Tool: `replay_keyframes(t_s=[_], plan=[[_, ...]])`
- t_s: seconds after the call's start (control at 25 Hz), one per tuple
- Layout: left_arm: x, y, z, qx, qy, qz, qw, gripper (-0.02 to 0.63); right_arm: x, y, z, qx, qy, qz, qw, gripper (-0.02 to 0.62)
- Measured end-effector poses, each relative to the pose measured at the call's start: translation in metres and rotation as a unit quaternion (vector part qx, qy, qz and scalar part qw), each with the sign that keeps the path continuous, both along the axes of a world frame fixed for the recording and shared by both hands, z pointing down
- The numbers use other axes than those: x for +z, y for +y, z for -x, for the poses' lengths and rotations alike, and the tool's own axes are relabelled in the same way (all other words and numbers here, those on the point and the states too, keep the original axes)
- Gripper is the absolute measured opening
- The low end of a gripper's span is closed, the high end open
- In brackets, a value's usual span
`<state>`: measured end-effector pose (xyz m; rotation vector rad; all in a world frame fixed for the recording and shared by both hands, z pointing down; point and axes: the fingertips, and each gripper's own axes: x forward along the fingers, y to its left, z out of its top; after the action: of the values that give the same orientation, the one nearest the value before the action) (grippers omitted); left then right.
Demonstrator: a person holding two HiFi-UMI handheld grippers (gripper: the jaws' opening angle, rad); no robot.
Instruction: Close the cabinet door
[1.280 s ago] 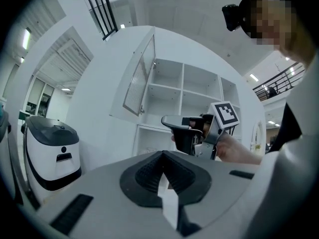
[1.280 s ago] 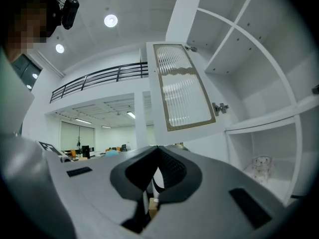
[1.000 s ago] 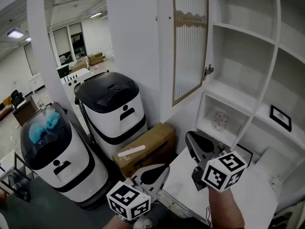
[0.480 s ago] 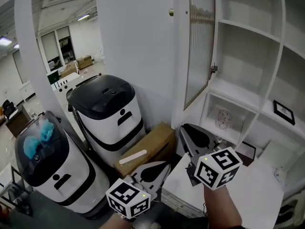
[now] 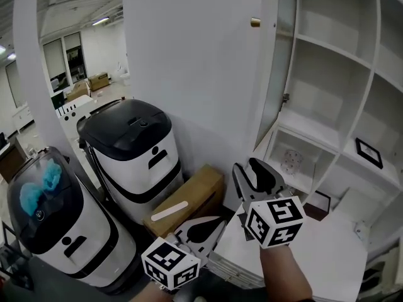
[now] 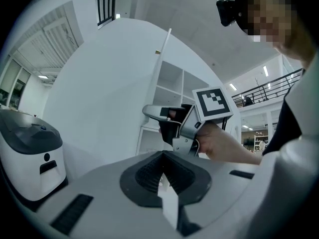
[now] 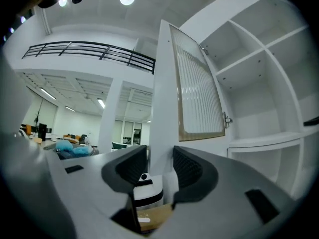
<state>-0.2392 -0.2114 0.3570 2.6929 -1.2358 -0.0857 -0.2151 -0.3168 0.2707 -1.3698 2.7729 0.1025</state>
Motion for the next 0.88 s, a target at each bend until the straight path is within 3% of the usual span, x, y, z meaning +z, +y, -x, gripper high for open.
replay_keyframes(t_s=[0.4,0.88], plan=[[0.003,-0.009,0.000,0.018,0.000,0.003,0.9998,0.002,0.000,-0.002,-0.003,-0.004,0.010,-0.002,1.000,0.147],[0.005,-0.012,-0.038,0.066,0.000,0.006,0.9978,0.002,0.001,0.011,-0.037,-0.010,0.010,0.009,1.000,0.149]])
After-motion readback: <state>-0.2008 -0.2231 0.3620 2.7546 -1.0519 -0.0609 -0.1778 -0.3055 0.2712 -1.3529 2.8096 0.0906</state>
